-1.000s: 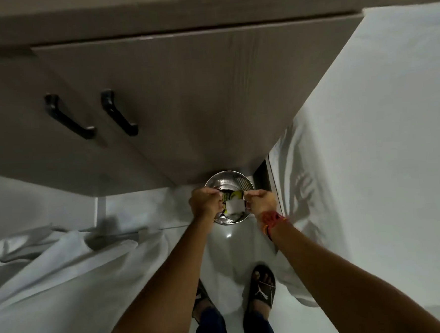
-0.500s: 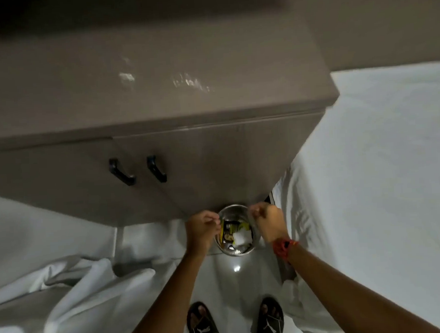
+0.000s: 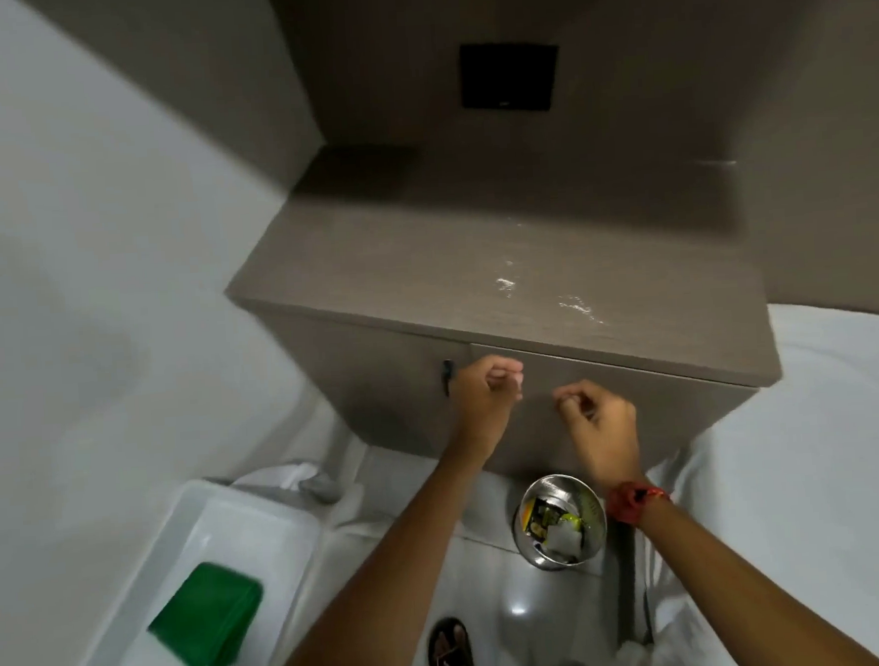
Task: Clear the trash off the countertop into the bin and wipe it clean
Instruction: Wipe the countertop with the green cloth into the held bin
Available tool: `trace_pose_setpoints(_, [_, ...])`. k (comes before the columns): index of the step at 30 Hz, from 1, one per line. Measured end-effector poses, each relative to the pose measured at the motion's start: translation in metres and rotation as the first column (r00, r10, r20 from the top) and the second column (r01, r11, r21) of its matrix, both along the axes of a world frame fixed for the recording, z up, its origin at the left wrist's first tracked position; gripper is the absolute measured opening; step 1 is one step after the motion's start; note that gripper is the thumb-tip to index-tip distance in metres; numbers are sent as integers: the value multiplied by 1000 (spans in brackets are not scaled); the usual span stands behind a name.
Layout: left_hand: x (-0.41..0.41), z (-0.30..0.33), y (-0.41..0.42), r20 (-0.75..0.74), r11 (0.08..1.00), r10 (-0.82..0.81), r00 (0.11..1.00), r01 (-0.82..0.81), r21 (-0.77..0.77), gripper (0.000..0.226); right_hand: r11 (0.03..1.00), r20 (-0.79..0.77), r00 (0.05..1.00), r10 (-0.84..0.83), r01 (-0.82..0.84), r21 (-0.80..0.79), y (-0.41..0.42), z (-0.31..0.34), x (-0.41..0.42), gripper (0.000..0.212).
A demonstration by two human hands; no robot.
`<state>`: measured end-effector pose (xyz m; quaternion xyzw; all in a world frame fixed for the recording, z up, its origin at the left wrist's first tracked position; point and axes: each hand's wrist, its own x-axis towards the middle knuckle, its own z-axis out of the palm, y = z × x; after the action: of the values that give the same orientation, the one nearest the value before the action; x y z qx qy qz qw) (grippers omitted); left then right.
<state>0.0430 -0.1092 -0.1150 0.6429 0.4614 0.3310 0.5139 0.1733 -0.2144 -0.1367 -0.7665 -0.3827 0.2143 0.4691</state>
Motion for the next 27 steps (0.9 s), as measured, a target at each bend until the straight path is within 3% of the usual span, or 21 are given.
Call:
trace_pose_setpoints(7, [-92, 33, 9, -82, 977, 192, 978, -198, -79, 13, 976, -9, 982, 191, -191, -100, 30, 26, -59, 16])
trace_pose_setpoints(10, [-137, 41, 6, -190, 966, 248, 950, -257, -21, 15, 941, -9, 954, 298, -295, -167, 40, 25, -94, 17])
trace_pose_setpoints(14, [-224, 40, -10, -406, 920, 393, 825, -355, 169, 14, 834, -16, 855, 518, -509, -215, 58, 17, -166, 11])
trace_pose_setpoints(18, [-327, 10, -50, -538, 841, 514, 668, -515, 165, 16, 717, -42, 730, 682, -679, -156, 65, 4, -268, 11])
trace_pose_setpoints(23, [-404, -31, -87, -728, 876, 388, 565, -472, 100, 16, 578, -79, 595, 800, -799, -167, 59, -20, -368, 15])
trace_pose_setpoints(27, [-426, -55, -97, -802, 934, 236, 548, -356, 31, 38, 552, -113, 603, 789, -778, -299, 66, -41, -415, 21])
